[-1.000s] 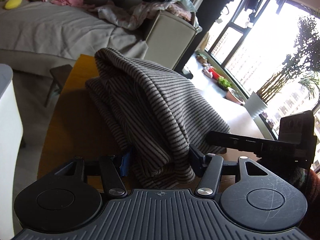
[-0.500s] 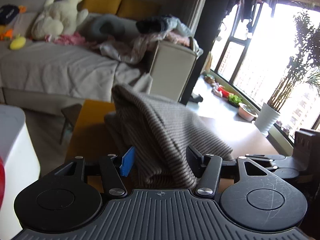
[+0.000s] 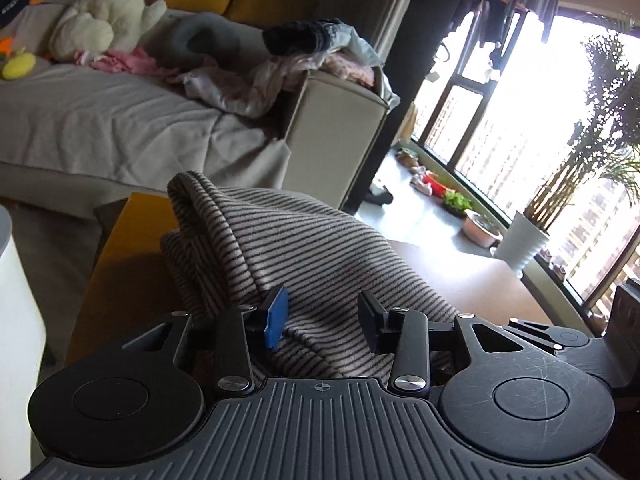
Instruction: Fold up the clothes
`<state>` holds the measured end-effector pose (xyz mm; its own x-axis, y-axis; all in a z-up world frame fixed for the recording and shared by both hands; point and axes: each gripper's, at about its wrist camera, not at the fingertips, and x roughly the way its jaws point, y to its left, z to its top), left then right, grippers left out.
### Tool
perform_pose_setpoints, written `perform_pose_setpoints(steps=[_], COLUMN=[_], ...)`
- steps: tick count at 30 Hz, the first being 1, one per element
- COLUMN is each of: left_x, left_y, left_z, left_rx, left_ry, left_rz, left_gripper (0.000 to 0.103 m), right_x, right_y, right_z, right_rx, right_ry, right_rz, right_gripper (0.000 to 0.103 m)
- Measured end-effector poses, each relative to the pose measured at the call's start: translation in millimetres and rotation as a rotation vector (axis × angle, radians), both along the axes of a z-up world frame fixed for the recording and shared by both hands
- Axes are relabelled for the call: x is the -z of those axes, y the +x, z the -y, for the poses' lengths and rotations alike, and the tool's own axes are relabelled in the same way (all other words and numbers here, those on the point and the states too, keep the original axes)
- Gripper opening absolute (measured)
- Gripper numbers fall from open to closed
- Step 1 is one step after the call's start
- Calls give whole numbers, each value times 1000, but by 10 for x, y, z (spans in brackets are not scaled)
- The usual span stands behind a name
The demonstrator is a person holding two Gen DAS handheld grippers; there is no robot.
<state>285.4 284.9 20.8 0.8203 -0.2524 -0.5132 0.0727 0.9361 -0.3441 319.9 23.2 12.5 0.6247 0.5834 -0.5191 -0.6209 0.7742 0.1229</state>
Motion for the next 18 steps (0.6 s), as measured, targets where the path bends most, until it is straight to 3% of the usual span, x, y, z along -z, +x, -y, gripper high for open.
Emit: perform_pose_setpoints(steps=[3, 7, 9, 11, 14, 18], left_x=[6, -49, -111, -137, -60, 117], left_y=[-59, -309, -521, -783, -1116, -1422], left_z=[47, 162, 284, 468, 743, 1001], left_rx=[-27, -124, -172, -204, -223, -236], left_ry=[20, 29, 44, 79, 135, 124], left_rz=[24, 74, 100, 102, 49, -47], left_gripper=[43, 48, 71, 84, 96, 101], right_x=[-4, 2, 17, 29, 39, 52], right_y=[-154, -415, -531, -649, -841, -1063], right_z=[117, 453, 591, 725, 881, 973], right_rx=[62, 128, 163, 202, 253, 312], right_ry=[17, 109, 120, 119, 113, 51], right_rz=[10, -15, -44, -75, -101, -121], right_gripper=[101, 103, 103, 103, 103, 103])
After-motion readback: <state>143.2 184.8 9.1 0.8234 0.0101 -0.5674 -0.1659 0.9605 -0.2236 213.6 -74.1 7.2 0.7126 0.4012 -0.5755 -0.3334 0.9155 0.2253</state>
